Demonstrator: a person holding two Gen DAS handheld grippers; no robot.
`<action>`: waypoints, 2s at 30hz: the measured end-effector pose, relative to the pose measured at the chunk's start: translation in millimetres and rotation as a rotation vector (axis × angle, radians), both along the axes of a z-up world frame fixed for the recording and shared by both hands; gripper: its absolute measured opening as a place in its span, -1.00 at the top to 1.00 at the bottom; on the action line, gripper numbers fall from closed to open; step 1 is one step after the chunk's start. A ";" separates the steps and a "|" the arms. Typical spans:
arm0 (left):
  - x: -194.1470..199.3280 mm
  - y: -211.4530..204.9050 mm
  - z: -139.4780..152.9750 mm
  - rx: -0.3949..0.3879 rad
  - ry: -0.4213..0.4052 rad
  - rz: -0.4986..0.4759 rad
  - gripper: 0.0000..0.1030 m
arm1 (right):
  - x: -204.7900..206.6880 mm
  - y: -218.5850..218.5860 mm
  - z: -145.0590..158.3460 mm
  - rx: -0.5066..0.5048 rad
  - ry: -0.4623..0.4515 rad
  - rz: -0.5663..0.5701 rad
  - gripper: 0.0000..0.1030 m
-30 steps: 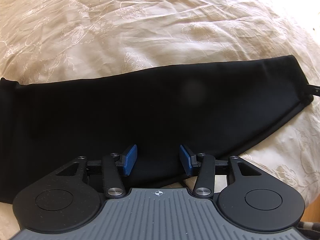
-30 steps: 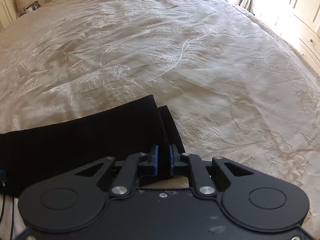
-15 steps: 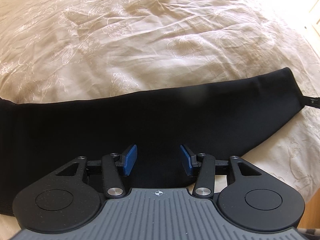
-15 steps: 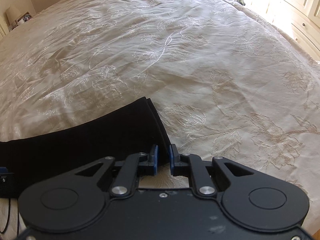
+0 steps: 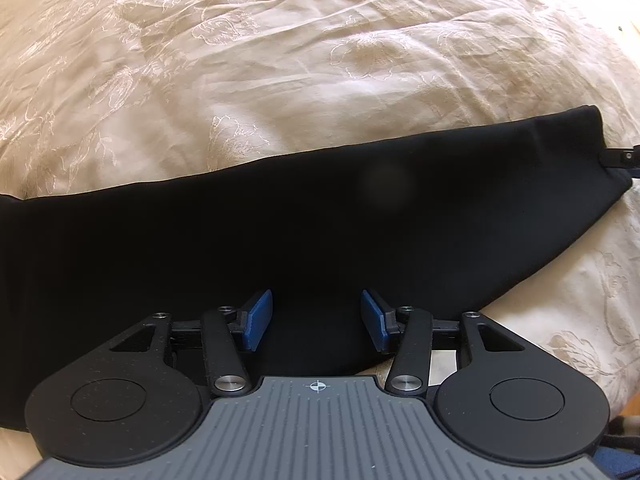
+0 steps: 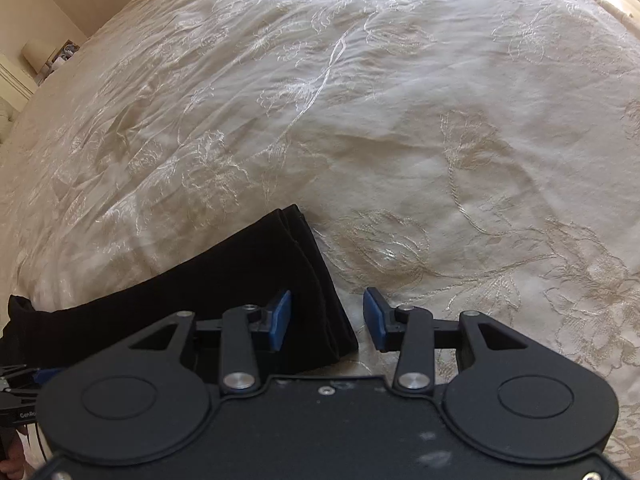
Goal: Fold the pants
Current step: 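Grasp the hem end of the black trouser strip with the right tool, then lift the hem end and fold it over toward the waistband with the right tool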
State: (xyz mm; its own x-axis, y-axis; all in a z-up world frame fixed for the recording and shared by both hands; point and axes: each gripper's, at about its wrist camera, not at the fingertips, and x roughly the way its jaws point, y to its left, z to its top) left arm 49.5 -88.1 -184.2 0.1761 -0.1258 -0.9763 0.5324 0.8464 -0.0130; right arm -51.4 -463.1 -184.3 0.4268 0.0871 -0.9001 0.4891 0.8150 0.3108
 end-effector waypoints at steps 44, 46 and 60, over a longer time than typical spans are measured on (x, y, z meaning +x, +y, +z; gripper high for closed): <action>-16.4 -56.2 15.7 0.002 -0.083 -0.201 0.00 | -1.6 46.9 85.6 0.024 -0.221 0.066 0.82; -22.2 -56.1 5.8 0.007 -0.073 -0.226 0.00 | -0.6 52.9 89.4 0.012 -0.223 0.072 0.82; -3.5 -8.4 25.7 -0.095 -0.091 -0.255 -0.01 | 15.6 153.3 136.9 -0.049 -0.280 0.092 0.82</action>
